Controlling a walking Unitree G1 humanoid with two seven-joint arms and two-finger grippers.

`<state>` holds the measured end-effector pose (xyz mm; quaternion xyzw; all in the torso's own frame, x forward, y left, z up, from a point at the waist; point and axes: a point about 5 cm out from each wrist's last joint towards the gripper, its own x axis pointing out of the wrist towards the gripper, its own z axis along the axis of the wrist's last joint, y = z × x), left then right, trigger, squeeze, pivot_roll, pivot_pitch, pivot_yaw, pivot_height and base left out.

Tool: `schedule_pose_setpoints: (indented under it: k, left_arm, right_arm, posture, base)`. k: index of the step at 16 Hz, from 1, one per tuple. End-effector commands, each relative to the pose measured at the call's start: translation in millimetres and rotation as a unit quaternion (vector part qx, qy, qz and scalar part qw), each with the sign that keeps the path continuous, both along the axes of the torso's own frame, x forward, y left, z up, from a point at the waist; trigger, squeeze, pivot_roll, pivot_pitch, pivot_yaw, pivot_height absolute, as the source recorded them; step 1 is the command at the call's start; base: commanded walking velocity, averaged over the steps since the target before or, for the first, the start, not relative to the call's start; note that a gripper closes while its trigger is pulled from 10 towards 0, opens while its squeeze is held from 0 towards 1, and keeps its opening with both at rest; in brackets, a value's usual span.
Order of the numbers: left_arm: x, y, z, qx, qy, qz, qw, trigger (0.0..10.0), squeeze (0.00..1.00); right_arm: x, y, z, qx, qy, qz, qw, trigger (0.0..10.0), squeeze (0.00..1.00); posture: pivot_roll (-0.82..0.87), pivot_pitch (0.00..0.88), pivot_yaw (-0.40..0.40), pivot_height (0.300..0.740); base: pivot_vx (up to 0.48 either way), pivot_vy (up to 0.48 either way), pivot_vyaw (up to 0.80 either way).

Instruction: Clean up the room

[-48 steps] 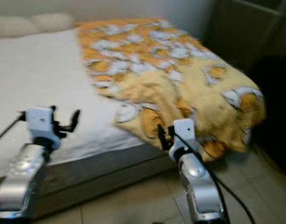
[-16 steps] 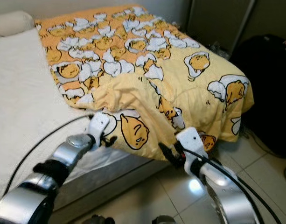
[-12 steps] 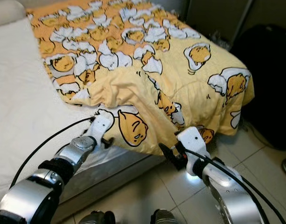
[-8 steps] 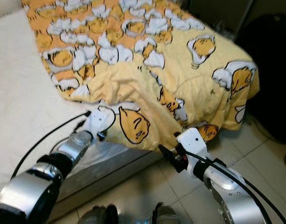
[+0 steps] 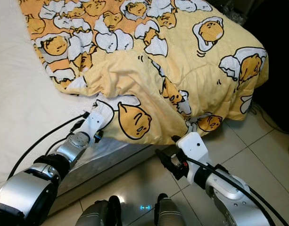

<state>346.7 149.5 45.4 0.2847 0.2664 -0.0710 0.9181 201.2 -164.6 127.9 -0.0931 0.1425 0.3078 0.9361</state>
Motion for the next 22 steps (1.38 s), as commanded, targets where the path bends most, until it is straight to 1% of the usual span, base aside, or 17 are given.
schedule_pose_setpoints:
  k: [1,2,4,9,16,17,20,22]
  left_arm:
    - [1.9,3.1,2.6,-0.01,-0.002,0.001,1.0,0.0,0.0]
    - [2.5,0.9,3.4,-0.022,-0.004,-0.001,1.0,0.0,0.0]
    - [1.6,-0.9,2.2,-0.028,-0.003,-0.005,1.0,0.0,0.0]
    - [-4.9,4.8,-6.2,-0.025,0.013,-0.006,1.0,0.0,0.0]
    - [-3.9,6.3,-5.0,-0.022,0.017,-0.007,1.0,0.0,0.0]
    - [-3.7,6.0,-4.8,-0.023,0.017,-0.008,1.0,0.0,0.0]
    - [-3.4,5.8,-4.4,-0.028,0.019,-0.009,0.999,0.0,0.0]
    - [-4.0,4.5,-5.1,-0.044,0.024,-0.014,0.999,0.0,0.0]
  right_arm:
    - [-3.1,-3.2,0.3,0.003,0.007,0.001,1.0,10.0,0.0]
    - [-1.8,-4.1,-0.7,0.002,0.008,0.001,1.0,10.0,0.0]
    - [-0.3,-4.3,-1.4,0.002,0.008,0.002,1.0,10.0,0.0]
    - [0.1,-2.6,-3.1,0.003,0.01,0.009,1.0,10.0,0.0]
    - [0.2,-3.1,-2.4,0.002,0.011,0.013,1.0,10.0,0.0]
    - [-0.3,-2.6,-1.9,0.006,0.013,0.018,1.0,10.0,0.0]
    - [-5.5,1.6,0.8,0.02,0.022,0.06,0.998,10.0,0.0]
    - [-6.6,1.2,4.2,0.027,0.025,0.083,0.996,10.0,0.0]
  posture:
    - [-0.21,0.25,0.083,0.74]
    - [-0.21,0.243,0.083,0.74]
    - [-0.2,0.236,0.083,0.74]
    - [-0.21,0.221,0.081,0.74]
    - [-0.22,0.228,0.08,0.74]
    - [-0.22,0.228,0.08,0.74]
    - [-0.22,0.231,0.079,0.74]
    - [-0.21,0.232,0.082,0.74]
  base:
    - [0.0,0.0,0.0]
    - [0.0,0.0,0.0]
    - [0.0,0.0,0.0]
    - [0.0,0.0,0.0]
    - [0.0,0.0,0.0]
    - [0.0,0.0,0.0]
    - [0.0,0.0,0.0]
    - [0.0,0.0,0.0]
